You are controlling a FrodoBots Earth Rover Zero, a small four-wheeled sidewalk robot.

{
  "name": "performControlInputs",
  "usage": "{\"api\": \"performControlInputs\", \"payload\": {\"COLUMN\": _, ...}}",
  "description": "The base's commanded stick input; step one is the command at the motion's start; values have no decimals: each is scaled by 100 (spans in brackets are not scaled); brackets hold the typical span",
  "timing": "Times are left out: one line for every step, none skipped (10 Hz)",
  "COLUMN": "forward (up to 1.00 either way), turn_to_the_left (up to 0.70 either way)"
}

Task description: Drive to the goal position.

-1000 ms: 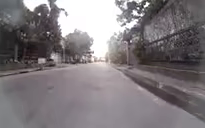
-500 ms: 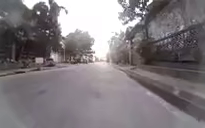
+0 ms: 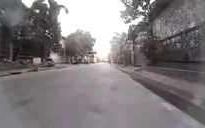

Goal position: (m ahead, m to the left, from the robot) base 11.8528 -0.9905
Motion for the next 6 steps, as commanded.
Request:
{"api": "performControlInputs", "payload": {"forward": 100, "turn_to_the_left": 0}}
{"api": "performControlInputs", "payload": {"forward": 100, "turn_to_the_left": 0}}
{"api": "performControlInputs", "payload": {"forward": 100, "turn_to_the_left": 0}}
{"api": "performControlInputs", "payload": {"forward": 100, "turn_to_the_left": -5}}
{"api": "performControlInputs", "payload": {"forward": 100, "turn_to_the_left": -20}}
{"api": "performControlInputs", "payload": {"forward": 100, "turn_to_the_left": -40}}
